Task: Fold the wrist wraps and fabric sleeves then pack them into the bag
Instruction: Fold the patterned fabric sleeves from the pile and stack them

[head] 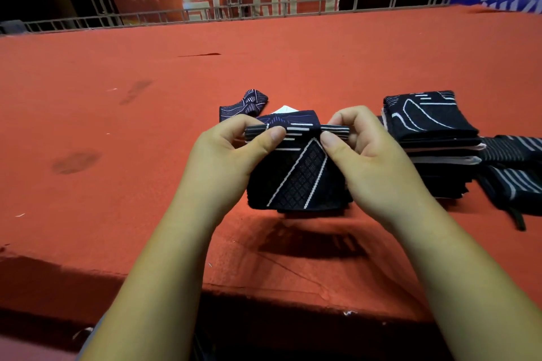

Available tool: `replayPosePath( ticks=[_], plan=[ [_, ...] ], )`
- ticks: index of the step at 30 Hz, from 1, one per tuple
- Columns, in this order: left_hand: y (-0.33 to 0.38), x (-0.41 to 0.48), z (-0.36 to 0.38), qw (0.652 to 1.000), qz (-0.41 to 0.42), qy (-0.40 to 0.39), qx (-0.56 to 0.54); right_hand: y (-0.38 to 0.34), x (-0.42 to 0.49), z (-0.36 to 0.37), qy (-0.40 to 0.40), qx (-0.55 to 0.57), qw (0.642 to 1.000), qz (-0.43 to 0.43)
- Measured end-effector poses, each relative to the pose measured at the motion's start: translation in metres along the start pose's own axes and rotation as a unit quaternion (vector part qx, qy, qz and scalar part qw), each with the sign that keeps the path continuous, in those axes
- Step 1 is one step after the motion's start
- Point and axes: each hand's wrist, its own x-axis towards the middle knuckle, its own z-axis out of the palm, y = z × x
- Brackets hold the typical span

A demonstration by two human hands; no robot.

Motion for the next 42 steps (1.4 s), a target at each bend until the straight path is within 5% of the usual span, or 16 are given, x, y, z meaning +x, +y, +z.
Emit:
replayPosePath(
  ticks=[14, 23, 28, 31, 34, 42],
  plan=[
    [-0.013, 0.008, 0.03, 0.997, -0.069, 0.024, 0.021, 0.02, 0.005, 0.015, 0.125, -0.014, 0.992, 0.012],
    [-0.002, -0.005, 0.038, 0.974, -0.133, -0.155, -0.101, 0.028, 0.01, 0.0, 0.19, -0.077, 0.975, 0.09],
    [-0.022, 0.001, 0.048, 0.991, -0.089, -0.063, -0.075, 0.016, 0.009, 0.001, 0.169, 0.073, 0.971, 0.153],
    [-0.025, 0.007, 0.05, 0.993, -0.078, 0.014, -0.085, 0.018, 0.01, -0.002, 0.089, 0.134, 0.975, 0.15],
    [-0.03, 0.013, 0.051, 0.993, -0.069, 0.048, -0.078, 0.018, 0.009, -0.006, 0.04, 0.092, 0.989, 0.105],
    [-0.03, 0.022, 0.049, 0.997, -0.016, 0.066, 0.026, 0.037, 0.014, -0.005, 0.128, -0.099, 0.985, 0.063]
  ],
)
